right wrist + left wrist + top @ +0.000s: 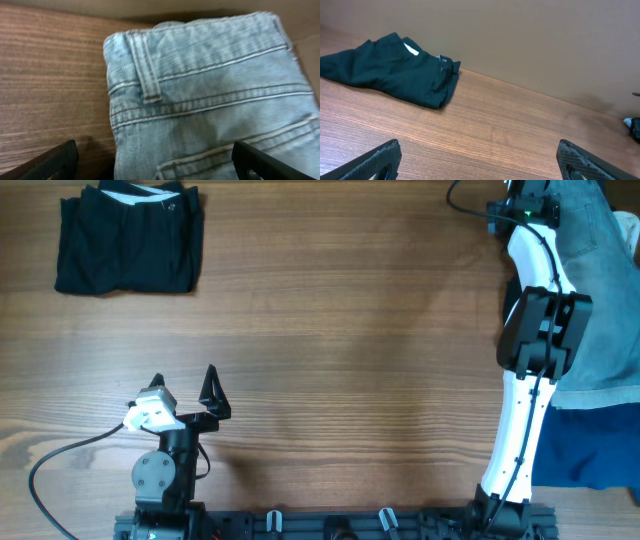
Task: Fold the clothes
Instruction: 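Grasp the waistband of the denim shorts with the right gripper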
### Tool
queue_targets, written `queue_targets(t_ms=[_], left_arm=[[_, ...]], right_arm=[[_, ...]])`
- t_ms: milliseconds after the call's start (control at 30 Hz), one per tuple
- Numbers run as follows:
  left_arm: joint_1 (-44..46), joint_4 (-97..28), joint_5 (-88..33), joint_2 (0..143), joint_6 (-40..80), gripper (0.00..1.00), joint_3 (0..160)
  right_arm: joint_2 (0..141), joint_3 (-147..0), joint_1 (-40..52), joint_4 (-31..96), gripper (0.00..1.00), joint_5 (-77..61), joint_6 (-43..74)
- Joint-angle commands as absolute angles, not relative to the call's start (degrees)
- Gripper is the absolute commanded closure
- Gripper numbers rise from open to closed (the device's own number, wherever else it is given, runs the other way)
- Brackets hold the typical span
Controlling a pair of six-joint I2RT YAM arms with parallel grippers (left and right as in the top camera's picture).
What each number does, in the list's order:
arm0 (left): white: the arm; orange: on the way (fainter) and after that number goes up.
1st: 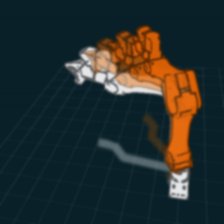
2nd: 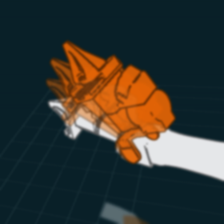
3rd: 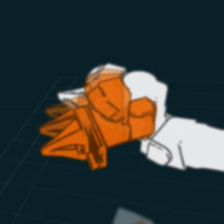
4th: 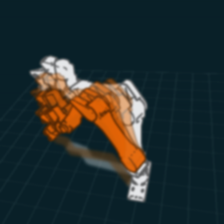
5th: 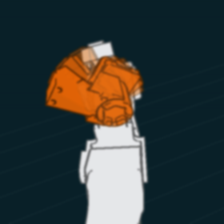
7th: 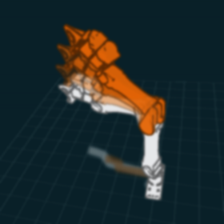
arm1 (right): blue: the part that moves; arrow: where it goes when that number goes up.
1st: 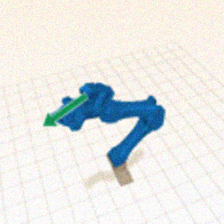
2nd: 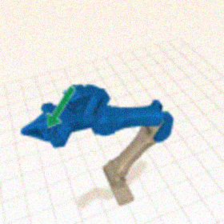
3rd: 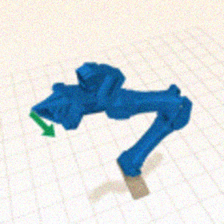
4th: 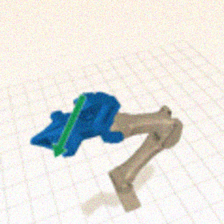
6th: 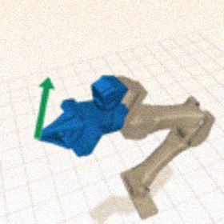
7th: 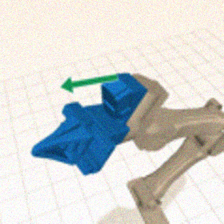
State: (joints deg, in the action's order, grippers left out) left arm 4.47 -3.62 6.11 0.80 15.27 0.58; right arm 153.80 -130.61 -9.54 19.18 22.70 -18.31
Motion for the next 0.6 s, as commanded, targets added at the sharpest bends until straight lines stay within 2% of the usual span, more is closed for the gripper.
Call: queue_targets(t_ms=[0, 100, 133, 200, 333, 400, 467, 567], left_arm=[[4.23, -3.53, 5.85, 0.43, 14.11, 0.00, 0.36], [4.23, -3.53, 5.82, 0.43, 14.11, 0.00, 0.36], [4.23, -3.53, 5.82, 0.43, 14.11, 0.00, 0.36], [4.23, -3.53, 5.85, 0.45, 14.11, 0.00, 0.36], [4.23, -3.53, 5.85, 0.43, 14.11, 0.00, 0.36], [4.23, -3.53, 5.82, 0.43, 14.11, 0.00, 0.36], [4.23, -3.53, 5.85, 0.43, 14.11, 0.00, 0.36], [4.23, -3.53, 5.85, 0.43, 14.11, 0.00, 0.36]], right_arm=[[156.88, -131.57, -9.47, 19.05, 0.02, 22.09, -19.31], [158.06, -131.57, -9.72, 18.87, 0.05, 23.77, -19.18], [158.06, -131.57, -10.02, 18.72, 0.11, 23.77, -17.91], [158.06, -131.57, -10.61, 18.26, 0.15, 23.75, -16.25], [158.06, -131.57, -12.29, 19.11, 0.17, 23.73, -14.39], [158.06, -131.57, -12.73, 19.14, 0.10, 23.77, -14.63], [158.06, -131.57, -13.06, 19.09, 0.10, 23.73, -14.55], [158.06, -131.57, -13.21, 19.11, 0.17, 23.51, -14.50]])
